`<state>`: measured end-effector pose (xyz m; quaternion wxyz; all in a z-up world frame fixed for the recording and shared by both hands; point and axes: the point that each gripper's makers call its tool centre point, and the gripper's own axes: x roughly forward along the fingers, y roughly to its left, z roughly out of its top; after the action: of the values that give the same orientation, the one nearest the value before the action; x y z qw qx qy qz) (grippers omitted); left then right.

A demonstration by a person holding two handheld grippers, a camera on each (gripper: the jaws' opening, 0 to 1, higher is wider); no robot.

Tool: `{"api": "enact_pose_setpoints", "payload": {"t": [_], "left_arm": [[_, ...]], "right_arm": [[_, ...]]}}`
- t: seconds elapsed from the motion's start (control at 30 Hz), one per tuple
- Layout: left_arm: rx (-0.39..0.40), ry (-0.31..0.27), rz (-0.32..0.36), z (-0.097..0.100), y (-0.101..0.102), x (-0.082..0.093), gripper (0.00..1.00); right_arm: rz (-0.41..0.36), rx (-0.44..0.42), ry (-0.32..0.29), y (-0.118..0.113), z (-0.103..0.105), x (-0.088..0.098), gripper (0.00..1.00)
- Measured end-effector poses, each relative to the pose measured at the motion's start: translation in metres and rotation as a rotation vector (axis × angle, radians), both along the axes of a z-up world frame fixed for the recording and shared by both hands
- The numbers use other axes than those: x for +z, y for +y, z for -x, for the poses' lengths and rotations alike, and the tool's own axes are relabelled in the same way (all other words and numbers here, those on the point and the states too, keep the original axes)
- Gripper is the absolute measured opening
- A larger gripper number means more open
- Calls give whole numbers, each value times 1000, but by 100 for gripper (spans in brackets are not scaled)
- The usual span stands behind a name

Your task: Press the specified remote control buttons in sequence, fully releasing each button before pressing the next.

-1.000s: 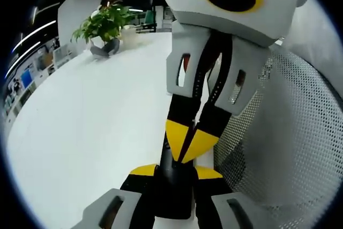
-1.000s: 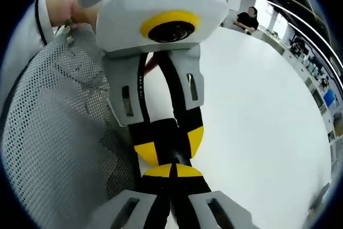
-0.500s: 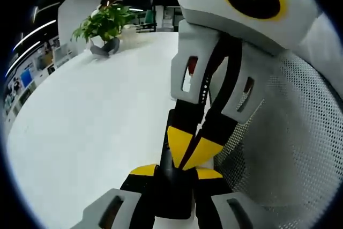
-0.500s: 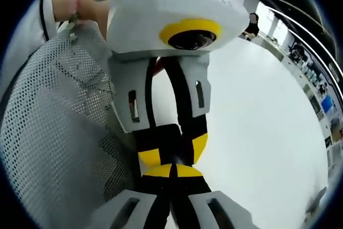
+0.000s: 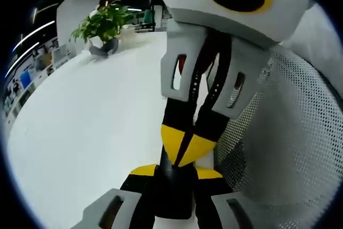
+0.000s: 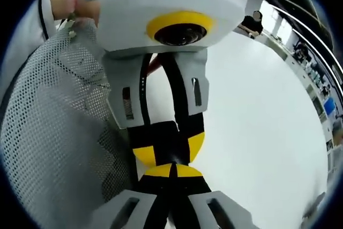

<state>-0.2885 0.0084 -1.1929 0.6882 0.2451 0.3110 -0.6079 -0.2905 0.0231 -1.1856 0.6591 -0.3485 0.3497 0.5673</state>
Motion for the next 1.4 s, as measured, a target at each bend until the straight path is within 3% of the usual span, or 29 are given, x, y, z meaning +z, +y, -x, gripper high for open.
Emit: {"api": "enact_pose_setpoints", "payload": {"t": [0.33,0.5,0.63,0.77,0.93,1.17,1.4], "left_arm": [[-22,-19,-25,-1,-1,0,24],[-36,-21,-48,-1,-1,0,24],[-40,-19,-52,-1,-2,0,24],[-40,-20,-55,-1,-1,0,24],[-45,-19,-57,0,-1,0,24],[-51,-19,-64,0,-2,-1,24],[-43,-16,-53,1,-3,0,25]], "right_arm": [[-63,-38,21,-1,-2,1,0],[-151,-78,103,-3,1,4,0],[-136,-63,101,-10,3,4,2],[-92,-58,74,-24,-1,2,14],[-62,-63,91,-43,-3,-5,27],[-36,-65,96,-64,-7,-11,27],[-67,-33,102,-52,-1,-10,25]]}}
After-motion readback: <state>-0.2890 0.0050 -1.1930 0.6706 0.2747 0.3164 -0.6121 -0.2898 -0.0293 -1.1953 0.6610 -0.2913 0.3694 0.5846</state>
